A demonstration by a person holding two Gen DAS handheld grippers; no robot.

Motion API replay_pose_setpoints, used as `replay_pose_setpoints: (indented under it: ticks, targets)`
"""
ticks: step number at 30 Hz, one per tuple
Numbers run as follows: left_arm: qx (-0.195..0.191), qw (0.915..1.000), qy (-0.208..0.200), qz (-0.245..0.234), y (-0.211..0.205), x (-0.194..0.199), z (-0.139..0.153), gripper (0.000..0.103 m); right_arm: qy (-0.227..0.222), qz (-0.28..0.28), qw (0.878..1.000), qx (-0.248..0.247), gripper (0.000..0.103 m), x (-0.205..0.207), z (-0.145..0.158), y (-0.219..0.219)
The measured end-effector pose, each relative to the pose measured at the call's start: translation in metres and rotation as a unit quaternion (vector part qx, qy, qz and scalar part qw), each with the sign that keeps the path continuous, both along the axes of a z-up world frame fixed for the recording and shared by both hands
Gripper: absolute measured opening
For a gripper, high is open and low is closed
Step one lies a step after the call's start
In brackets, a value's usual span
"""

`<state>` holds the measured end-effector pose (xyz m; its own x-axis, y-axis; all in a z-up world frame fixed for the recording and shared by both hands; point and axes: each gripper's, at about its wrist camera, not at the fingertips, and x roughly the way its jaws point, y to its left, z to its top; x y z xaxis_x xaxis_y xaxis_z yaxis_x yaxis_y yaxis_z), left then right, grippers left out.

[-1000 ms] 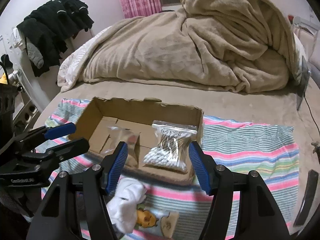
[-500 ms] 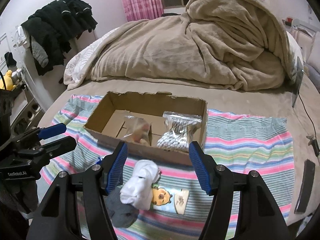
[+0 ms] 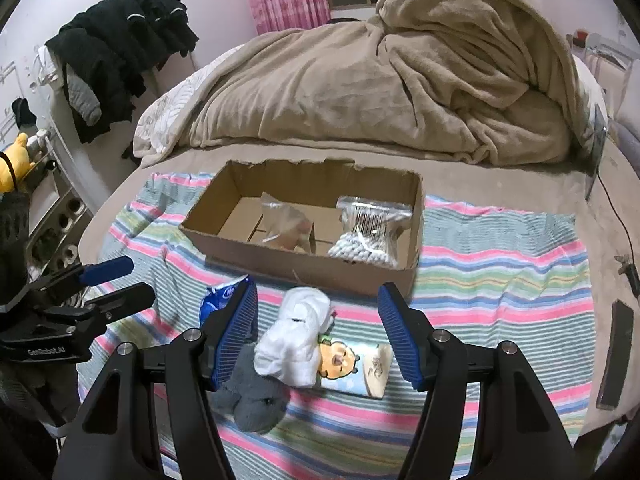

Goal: Organize objects
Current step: 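Grasp the blue tissue pack with the left tool while the right tool grasps the white sock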

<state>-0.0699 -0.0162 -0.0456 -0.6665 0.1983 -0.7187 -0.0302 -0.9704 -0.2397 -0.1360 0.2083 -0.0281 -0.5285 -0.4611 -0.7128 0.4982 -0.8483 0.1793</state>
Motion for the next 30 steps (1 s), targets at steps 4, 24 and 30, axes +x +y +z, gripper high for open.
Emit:
replay_pose_setpoints:
  ticks: [4, 24, 30]
  targets:
    - [0.000, 0.9999, -0.013, 0.002, 0.001, 0.000, -0.010, 0.081, -0.010, 0.005, 1.000, 0.002, 0.067, 0.001, -0.009, -0.003]
    - [-0.013, 0.9980, -0.062, 0.000, 0.021, -0.022, -0.048, 0.081, -0.064, 0.032, 0.997, 0.010, 0.067, -0.012, -0.056, -0.022]
    - [-0.019, 0.9971, -0.074, -0.005, 0.029, -0.031, -0.057, 0.081, -0.079, 0.041, 0.996, 0.001, 0.067, -0.019, -0.067, -0.024]
